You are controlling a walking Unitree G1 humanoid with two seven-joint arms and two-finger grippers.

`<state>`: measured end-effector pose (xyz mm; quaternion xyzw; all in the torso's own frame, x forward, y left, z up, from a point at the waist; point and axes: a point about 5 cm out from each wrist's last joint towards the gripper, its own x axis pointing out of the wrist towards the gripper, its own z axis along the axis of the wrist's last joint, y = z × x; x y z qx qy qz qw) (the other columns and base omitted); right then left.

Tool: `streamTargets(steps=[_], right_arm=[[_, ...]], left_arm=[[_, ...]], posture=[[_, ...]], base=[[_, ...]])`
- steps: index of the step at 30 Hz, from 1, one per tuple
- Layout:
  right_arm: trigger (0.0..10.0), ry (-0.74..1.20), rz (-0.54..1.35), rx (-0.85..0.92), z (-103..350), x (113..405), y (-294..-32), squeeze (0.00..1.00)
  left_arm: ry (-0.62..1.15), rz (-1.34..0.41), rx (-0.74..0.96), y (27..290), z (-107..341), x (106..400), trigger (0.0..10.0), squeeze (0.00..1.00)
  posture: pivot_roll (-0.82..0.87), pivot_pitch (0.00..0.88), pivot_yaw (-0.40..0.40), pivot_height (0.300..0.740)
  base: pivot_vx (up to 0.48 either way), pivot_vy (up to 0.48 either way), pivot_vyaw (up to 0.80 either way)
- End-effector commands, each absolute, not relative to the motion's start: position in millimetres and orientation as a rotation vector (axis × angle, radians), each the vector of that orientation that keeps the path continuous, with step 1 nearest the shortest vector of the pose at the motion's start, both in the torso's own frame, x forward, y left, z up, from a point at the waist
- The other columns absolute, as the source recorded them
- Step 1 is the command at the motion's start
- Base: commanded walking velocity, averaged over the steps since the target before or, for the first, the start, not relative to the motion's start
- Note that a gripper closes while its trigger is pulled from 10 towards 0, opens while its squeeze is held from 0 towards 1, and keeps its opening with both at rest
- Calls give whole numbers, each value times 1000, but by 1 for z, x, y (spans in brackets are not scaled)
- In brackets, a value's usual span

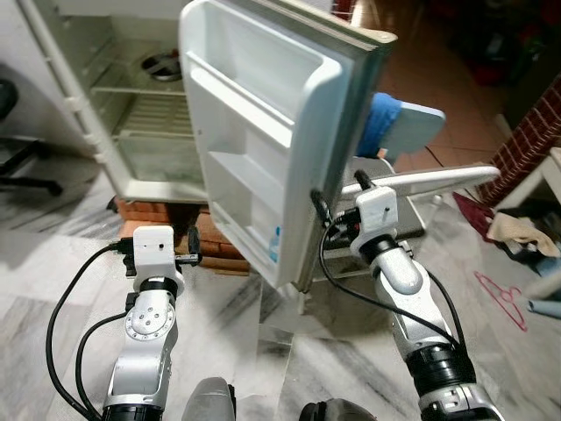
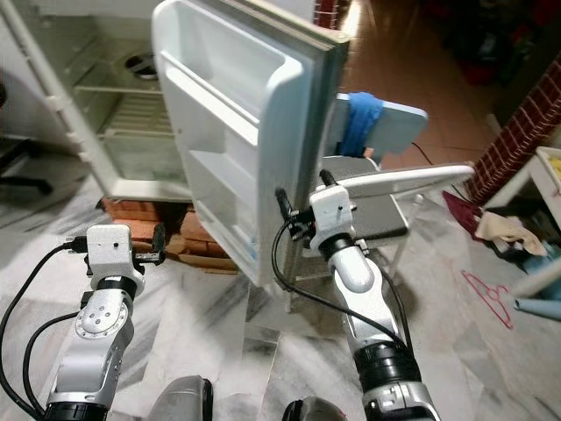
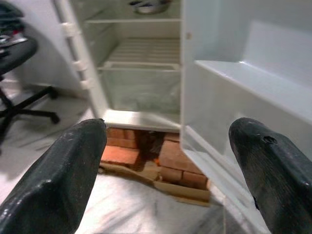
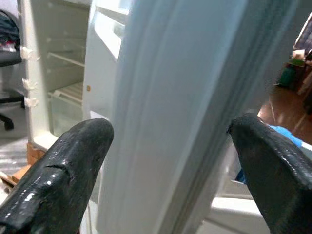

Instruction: Restocking fridge

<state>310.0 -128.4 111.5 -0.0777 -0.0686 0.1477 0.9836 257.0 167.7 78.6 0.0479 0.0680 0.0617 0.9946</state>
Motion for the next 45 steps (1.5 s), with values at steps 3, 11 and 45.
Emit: streamTargets(steps=[3,11,45], right_arm=[[10000,-123,221,-168,113,319,-138,0],[10000,-92,80,-123,114,331,-148,0],[10000,-26,907,399,131,304,-89,0]], left_arm=[[141,138,99,170,80,255,10000,0],[156,142,102,172,79,252,10000,0],[160,103,98,169,79,243,10000,0]], posture=[[102,83,-48,740],[106,88,-46,740],[115,111,-49,740]], base=[[0,0,300],[0,0,0],[0,0,0]])
